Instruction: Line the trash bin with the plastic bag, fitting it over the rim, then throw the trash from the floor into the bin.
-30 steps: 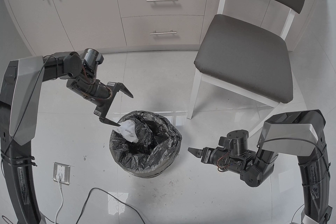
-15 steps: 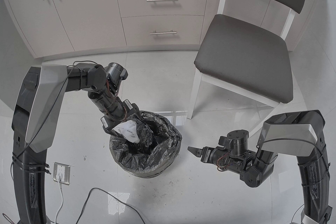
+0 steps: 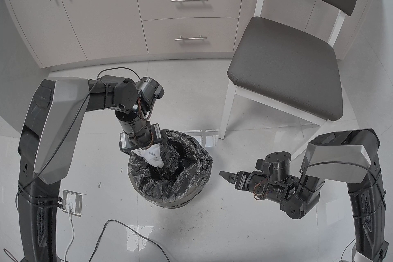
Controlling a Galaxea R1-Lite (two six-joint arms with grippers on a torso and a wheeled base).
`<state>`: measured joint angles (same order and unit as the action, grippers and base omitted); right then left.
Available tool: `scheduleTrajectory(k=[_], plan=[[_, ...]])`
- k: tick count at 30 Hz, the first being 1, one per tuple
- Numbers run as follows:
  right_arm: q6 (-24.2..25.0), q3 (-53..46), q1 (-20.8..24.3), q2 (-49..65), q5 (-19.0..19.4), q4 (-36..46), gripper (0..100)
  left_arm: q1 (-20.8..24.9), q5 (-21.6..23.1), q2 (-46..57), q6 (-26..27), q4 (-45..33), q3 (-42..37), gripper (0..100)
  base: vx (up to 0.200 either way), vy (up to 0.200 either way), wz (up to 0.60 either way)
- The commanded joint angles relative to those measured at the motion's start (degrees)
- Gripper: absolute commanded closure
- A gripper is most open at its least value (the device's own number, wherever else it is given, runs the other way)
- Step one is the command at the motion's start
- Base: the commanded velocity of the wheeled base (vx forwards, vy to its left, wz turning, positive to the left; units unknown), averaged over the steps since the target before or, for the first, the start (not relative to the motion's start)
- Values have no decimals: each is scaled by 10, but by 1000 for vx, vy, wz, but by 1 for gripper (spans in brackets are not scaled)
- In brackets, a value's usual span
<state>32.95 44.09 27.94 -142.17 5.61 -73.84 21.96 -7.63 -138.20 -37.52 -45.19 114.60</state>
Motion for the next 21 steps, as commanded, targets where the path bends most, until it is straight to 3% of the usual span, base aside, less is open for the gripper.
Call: scheduleTrajectory(k=[1,2,3,7,11,21], plan=[[0,0,0,-1,0,0,0,5,-1,5,1,2,0,0,0,0,0],[0,0,0,-3,0,0,0,4,-1,5,1,0,0,0,0,0,0],[0,0,0,-3,0,0,0,4,-2,5,1,0,0,100,0,0,0],[0,1,0,-4,-1,0,0,1,-5,3,16,-2,0,100,0,0,0],[0,1,0,-4,-1,0,0,4,-37,1,38,3,0,100,0,0,0],[0,2,0,-6,-1,-12,0,-5,-39,-20,29,48,0,100,0,0,0]])
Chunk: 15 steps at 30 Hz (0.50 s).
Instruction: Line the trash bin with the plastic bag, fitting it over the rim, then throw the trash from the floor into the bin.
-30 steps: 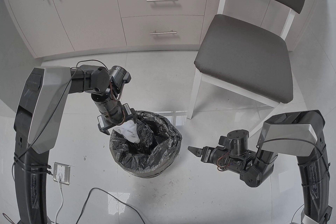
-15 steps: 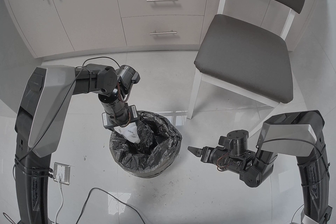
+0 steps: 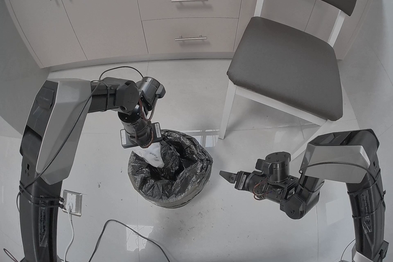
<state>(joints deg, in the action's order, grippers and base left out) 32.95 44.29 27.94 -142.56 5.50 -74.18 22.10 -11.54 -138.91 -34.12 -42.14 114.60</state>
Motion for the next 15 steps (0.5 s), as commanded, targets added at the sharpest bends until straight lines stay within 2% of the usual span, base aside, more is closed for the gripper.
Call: scheduleTrajectory(k=[1,3,6,11,15], plan=[[0,-1,0,-3,0,-11,0,-7,0,-14,-7,22,0,100,0,0,0],[0,-3,0,-8,0,-30,0,-11,-1,-27,-24,60,0,100,0,0,0],[0,-5,0,-8,0,-40,0,-15,-1,-38,-42,79,0,100,0,0,0],[0,-3,-10,-8,0,-40,0,-16,6,-51,-79,78,0,100,0,0,0],[0,-2,-10,-9,0,-40,0,-16,5,-63,-83,78,0,100,0,0,0]])
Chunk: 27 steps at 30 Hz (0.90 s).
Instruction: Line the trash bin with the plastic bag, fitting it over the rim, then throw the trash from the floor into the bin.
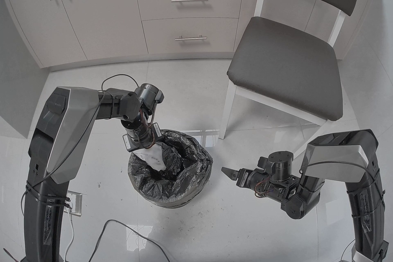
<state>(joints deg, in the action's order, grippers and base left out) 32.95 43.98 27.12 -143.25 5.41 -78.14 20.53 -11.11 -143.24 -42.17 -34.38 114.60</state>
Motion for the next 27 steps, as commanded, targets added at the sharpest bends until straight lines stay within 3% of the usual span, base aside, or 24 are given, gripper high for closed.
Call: scheduleTrajectory(k=[1,16,27], plan=[[0,1,-2,-2,0,0,0,-1,0,-22,-6,1,0,100,0,0,0],[-1,8,-5,-6,0,0,0,32,0,-74,-13,26,0,100,0,0,0],[0,7,-8,-15,0,-23,0,28,0,-125,16,71,0,100,0,0,0]])
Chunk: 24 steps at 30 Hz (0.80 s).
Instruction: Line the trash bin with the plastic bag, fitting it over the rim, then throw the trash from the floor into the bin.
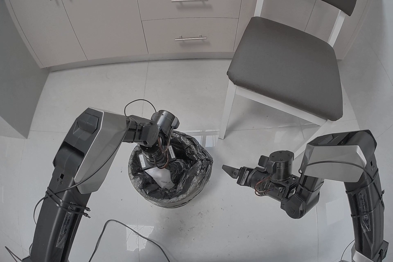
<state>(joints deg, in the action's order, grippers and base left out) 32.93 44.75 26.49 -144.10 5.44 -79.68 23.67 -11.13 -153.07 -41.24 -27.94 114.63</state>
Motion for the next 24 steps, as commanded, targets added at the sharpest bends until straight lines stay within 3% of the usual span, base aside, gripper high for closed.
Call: scheduleTrajectory(k=[1,9,14,24], plan=[[-1,0,-2,-10,0,-9,0,-8,1,-29,17,19,0,100,0,0,0],[-1,-1,-2,-10,0,-9,0,-6,4,-18,70,57,0,100,0,0,0],[-1,-1,-2,-10,0,-9,0,7,56,15,125,87,0,100,0,0,0],[-1,-1,-2,-11,0,-9,0,20,125,19,127,82,0,100,0,0,0]])
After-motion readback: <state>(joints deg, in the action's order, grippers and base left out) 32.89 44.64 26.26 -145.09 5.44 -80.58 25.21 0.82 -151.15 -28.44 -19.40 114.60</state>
